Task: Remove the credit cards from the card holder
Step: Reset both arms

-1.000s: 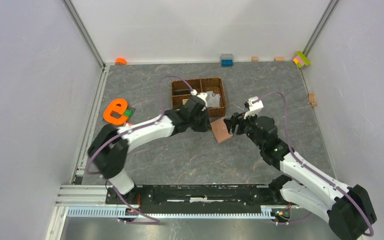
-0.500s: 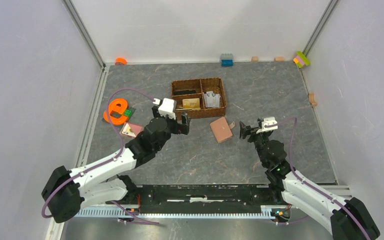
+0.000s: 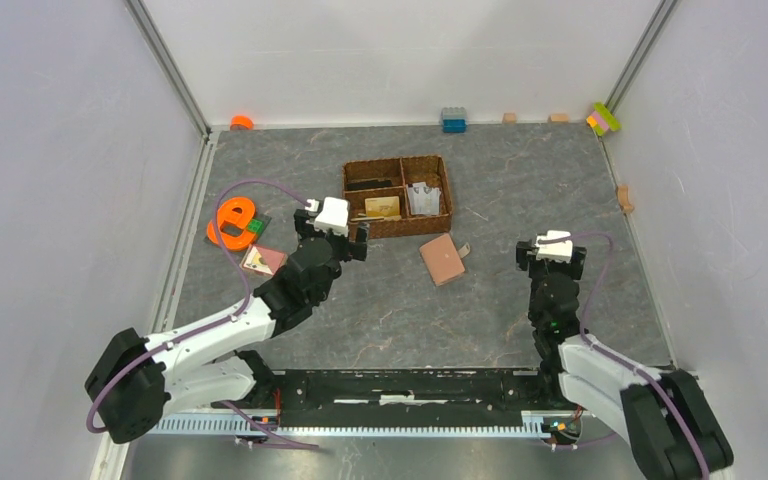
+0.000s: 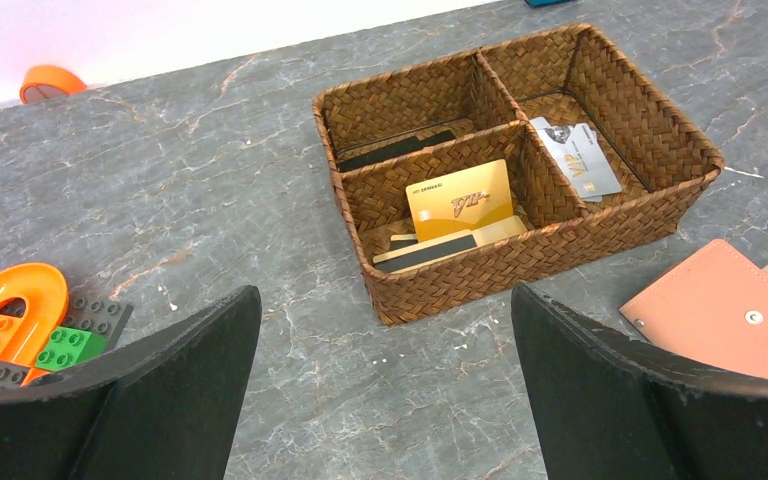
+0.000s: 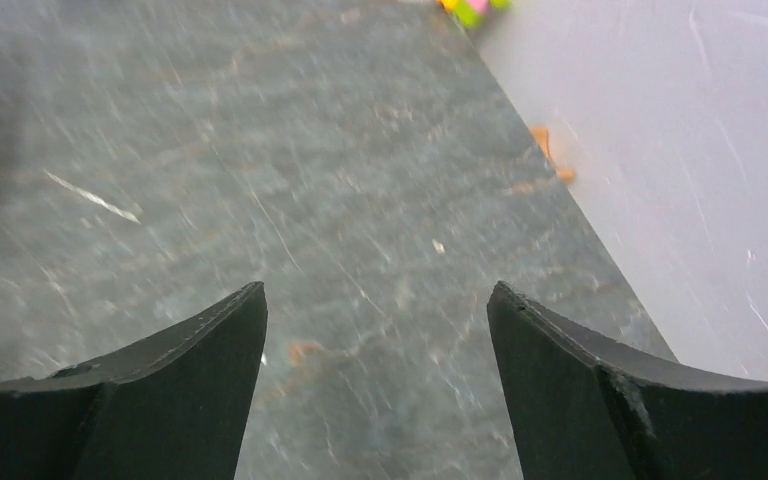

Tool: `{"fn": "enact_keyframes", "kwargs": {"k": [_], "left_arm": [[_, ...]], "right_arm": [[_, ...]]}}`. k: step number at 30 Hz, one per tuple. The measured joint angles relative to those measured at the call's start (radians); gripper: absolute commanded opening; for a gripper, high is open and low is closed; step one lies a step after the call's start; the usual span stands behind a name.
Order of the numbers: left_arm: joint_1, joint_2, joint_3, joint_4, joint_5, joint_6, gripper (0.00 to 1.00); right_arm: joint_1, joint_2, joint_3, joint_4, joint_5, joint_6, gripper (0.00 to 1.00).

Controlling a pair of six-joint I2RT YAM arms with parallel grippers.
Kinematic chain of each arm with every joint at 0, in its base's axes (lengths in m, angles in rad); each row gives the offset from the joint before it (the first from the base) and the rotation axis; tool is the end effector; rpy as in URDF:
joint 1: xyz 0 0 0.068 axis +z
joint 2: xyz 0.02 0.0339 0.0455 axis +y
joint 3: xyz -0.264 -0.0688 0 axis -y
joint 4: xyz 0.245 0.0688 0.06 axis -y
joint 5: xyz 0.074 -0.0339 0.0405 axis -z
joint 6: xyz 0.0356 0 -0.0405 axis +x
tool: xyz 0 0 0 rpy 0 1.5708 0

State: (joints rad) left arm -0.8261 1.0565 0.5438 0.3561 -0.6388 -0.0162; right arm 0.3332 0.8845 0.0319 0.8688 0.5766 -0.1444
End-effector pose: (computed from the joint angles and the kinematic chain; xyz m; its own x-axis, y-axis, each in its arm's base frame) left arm 0.1745 -0.1580 0.2595 -0.1088 0.0988 -0.9891 0.1894 0.9789 0.0770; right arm 0.1603 0.0350 0.1744 -0.0195 -0.1344 -0.9907 0.2406 0.9612 -0.1351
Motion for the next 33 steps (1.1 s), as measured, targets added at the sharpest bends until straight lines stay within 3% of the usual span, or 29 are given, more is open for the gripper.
{"fn": "enact_keyframes", "kwargs": {"k": [3,7,10,12,13,22,33], "left_arm": [[0.0,0.0,0.0,0.0,0.001,0.006,1.0],[0.0,-0.001,0.0,0.003,0.003,0.008,1.0],[0.0,-0.001,0.0,0.01,0.003,0.011,1.0],[0.0,0.003,0.0,0.018,0.003,0.016,1.0],[0.0,0.006,0.0,0.02,0.003,0.018,1.0],[0.007,0.061,-0.001,0.052,0.012,0.047,1.0],[0.132,0.079,-0.087,0.101,0.007,0.086,1.0]], "right_arm": [[-0.026,0.108,-0.02,0.051,0.004,-0.027,0.83],[-0.053,0.281,-0.021,0.304,-0.014,-0.08,0.83],[-0.063,0.424,-0.021,0.488,-0.019,-0.101,0.87],[-0.07,0.489,-0.022,0.529,-0.021,-0.106,0.98],[-0.076,0.521,-0.022,0.552,-0.022,-0.107,0.98],[-0.093,0.528,-0.023,0.595,-0.024,-0.103,0.98],[-0.093,0.528,-0.023,0.597,-0.024,-0.103,0.98]]}}
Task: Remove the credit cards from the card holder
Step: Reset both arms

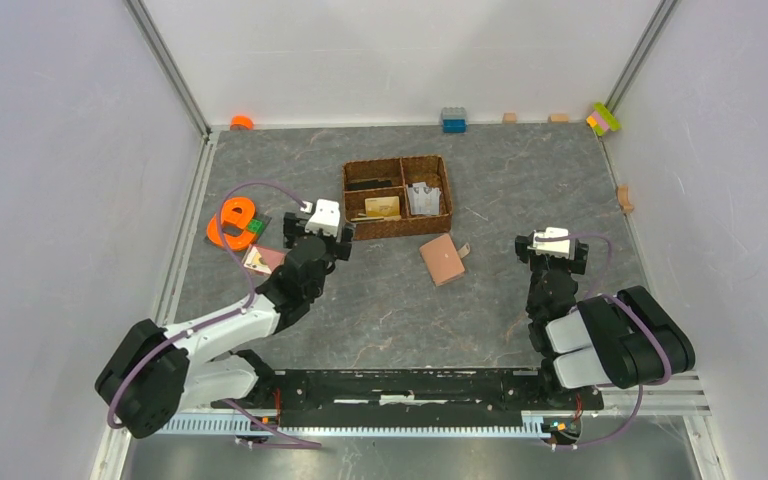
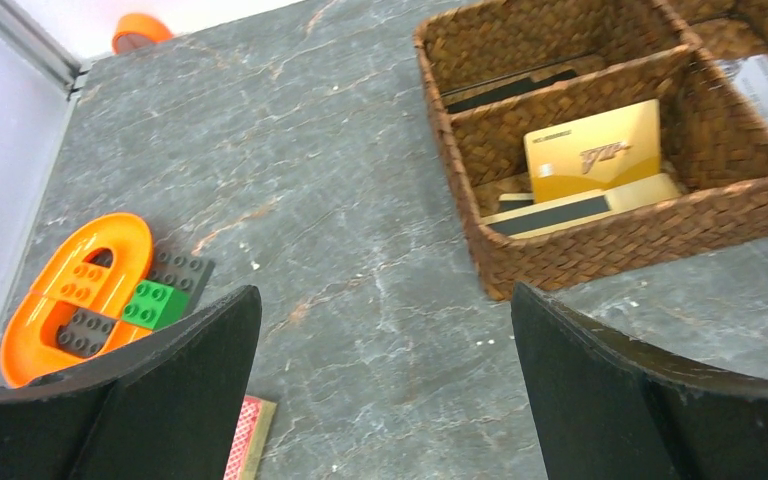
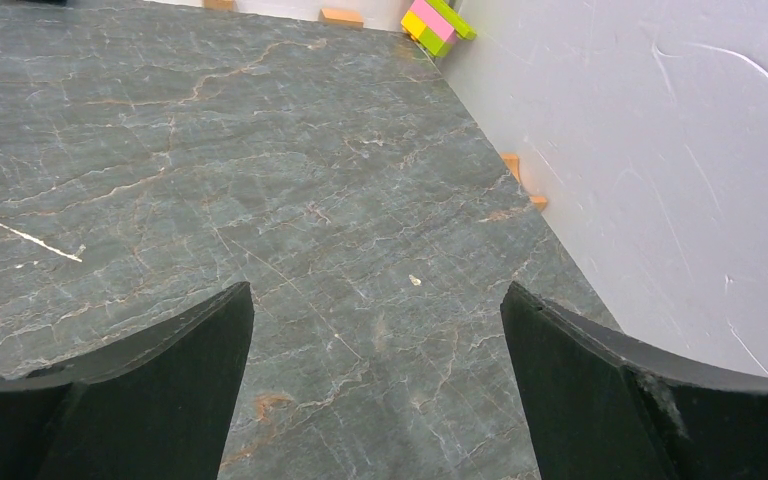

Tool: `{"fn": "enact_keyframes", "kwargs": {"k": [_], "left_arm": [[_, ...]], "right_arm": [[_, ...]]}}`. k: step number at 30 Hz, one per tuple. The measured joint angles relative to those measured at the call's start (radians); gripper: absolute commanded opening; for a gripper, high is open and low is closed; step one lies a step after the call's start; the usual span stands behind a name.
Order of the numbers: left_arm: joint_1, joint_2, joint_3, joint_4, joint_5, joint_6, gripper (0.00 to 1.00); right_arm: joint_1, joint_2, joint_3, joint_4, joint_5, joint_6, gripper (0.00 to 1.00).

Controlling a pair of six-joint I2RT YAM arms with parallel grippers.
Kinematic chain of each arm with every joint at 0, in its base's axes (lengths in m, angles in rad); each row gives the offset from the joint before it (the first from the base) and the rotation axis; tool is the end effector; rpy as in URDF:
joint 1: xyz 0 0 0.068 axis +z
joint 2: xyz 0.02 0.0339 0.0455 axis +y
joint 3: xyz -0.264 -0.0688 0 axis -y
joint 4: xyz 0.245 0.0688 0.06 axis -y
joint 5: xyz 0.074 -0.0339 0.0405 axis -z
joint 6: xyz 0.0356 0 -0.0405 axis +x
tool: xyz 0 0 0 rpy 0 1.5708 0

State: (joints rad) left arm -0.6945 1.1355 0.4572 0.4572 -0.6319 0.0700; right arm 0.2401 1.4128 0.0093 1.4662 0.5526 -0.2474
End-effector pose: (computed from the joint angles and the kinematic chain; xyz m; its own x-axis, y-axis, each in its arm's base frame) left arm 0.1958 -0.1357 0.2233 -0.1629 0.2092 -0.9642 0.0852 0.9766 0.1975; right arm 0.1817 0.0253 0.1492 -0.0160 -0.2185 -0.9757 0.3120 0.9260 -0.2125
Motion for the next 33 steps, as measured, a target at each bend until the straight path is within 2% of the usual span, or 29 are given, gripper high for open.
{"fn": "enact_keyframes", "kwargs": {"k": [6,9,11,16,18,21,23,25,26,33], "left_arm": [[0.093,0.0,-0.062,0.047,-0.022,0.016,1.0],[0.153,0.013,-0.125,0.154,-0.016,0.038,0.99],[0.226,0.068,-0.176,0.253,0.034,0.036,0.93],[0.382,0.193,-0.155,0.216,0.186,0.017,0.83],[0.406,0.187,-0.159,0.247,0.23,0.02,0.93],[0.425,0.19,-0.268,0.479,0.277,0.038,0.98],[0.438,0.27,-0.314,0.608,0.298,0.041,0.97],[0.465,0.329,-0.316,0.627,0.321,0.04,0.96],[0.483,0.343,-0.312,0.632,0.33,0.038,1.0],[0.532,0.347,-0.254,0.657,0.346,0.011,1.0]], "right_arm": [[0.0,0.0,0.0,0.0,0.0,0.0,0.98],[0.0,0.0,0.0,0.0,0.0,0.0,0.98],[0.0,0.0,0.0,0.0,0.0,0.0,0.98],[0.0,0.0,0.0,0.001,0.0,0.0,0.98],[0.0,0.0,0.0,0.001,0.0,0.0,0.98],[0.0,0.0,0.0,0.001,0.0,0.0,0.98],[0.0,0.0,0.0,0.002,0.0,0.0,0.98],[0.0,0.0,0.0,0.002,0.0,0.0,0.98],[0.0,0.0,0.0,0.003,0.0,0.0,0.98],[0.0,0.0,0.0,0.003,0.0,0.0,0.98]]}}
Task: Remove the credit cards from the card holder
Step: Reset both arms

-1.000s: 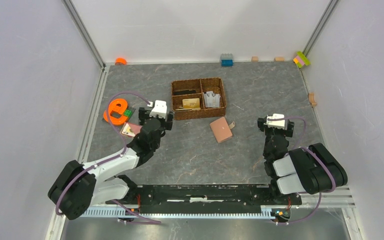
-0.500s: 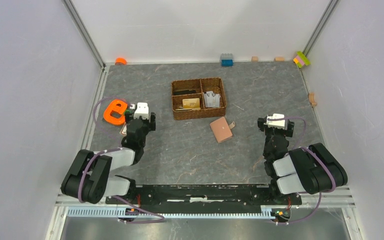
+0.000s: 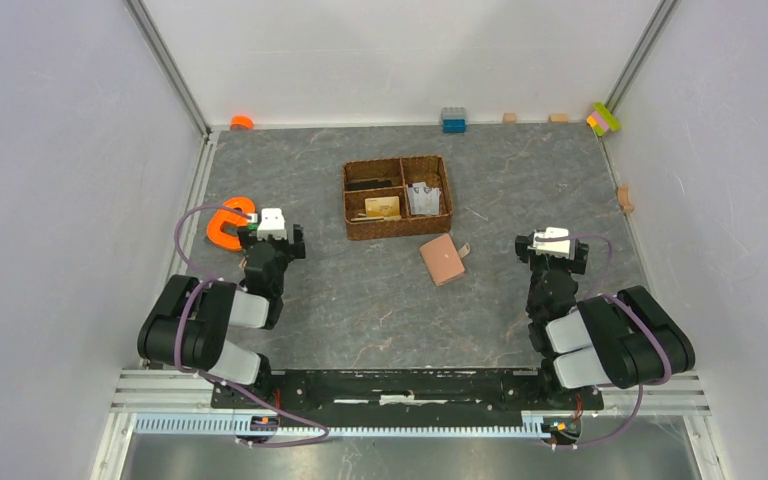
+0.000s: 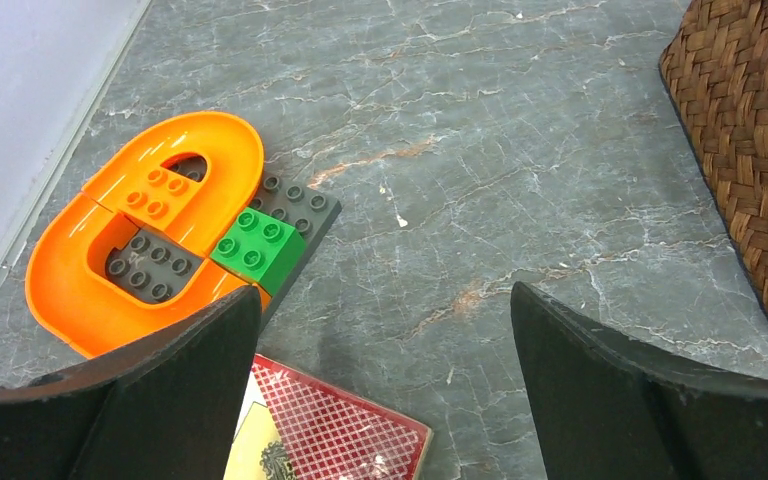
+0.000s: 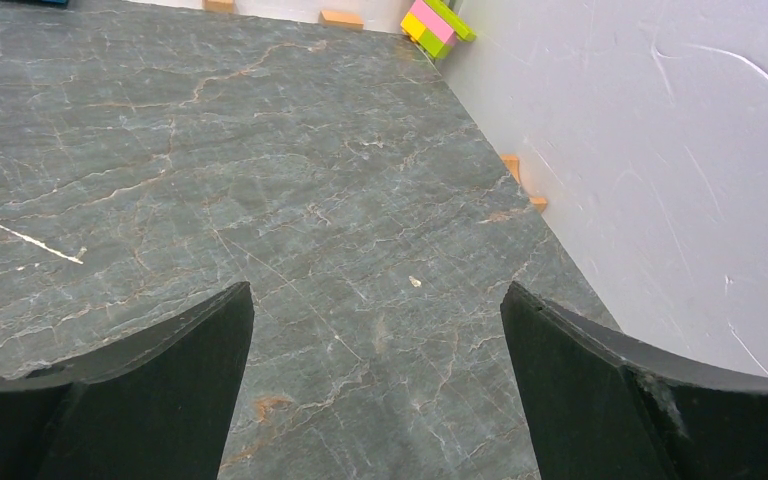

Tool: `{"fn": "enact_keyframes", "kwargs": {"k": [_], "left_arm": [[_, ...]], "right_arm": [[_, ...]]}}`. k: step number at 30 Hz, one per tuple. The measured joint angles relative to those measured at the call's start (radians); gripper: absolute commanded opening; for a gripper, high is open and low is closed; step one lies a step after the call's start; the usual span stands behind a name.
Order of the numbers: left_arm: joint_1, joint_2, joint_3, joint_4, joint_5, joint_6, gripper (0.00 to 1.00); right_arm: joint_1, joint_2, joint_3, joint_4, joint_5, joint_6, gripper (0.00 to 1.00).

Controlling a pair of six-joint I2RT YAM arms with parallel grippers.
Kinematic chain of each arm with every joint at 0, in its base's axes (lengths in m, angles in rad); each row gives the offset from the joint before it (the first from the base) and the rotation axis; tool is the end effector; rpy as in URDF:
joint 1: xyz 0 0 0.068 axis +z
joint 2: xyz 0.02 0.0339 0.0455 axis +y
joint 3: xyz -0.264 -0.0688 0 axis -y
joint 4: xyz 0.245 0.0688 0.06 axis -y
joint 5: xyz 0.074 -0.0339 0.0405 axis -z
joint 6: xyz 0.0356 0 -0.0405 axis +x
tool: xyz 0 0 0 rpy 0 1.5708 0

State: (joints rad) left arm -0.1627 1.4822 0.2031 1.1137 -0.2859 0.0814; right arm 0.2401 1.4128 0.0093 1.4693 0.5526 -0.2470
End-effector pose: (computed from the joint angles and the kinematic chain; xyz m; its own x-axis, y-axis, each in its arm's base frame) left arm 0.2298 -0.0275 0.1413 -0.1716 0.1072 -0.9793 -0.1055 0.9863 0.1265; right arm 0.1817 0.0252 0.1495 -0.0130 -0.2174 -0.9760 0.3127 0.9262 -0.2105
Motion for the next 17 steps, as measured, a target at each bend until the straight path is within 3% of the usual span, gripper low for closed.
{"fn": "enact_keyframes", "kwargs": {"k": [17], "left_arm": [[0.012,0.0,0.016,-0.03,0.001,-0.026,1.0]], "right_arm": [[0.0,0.0,0.0,0.0,0.0,0.0,0.98]]}}
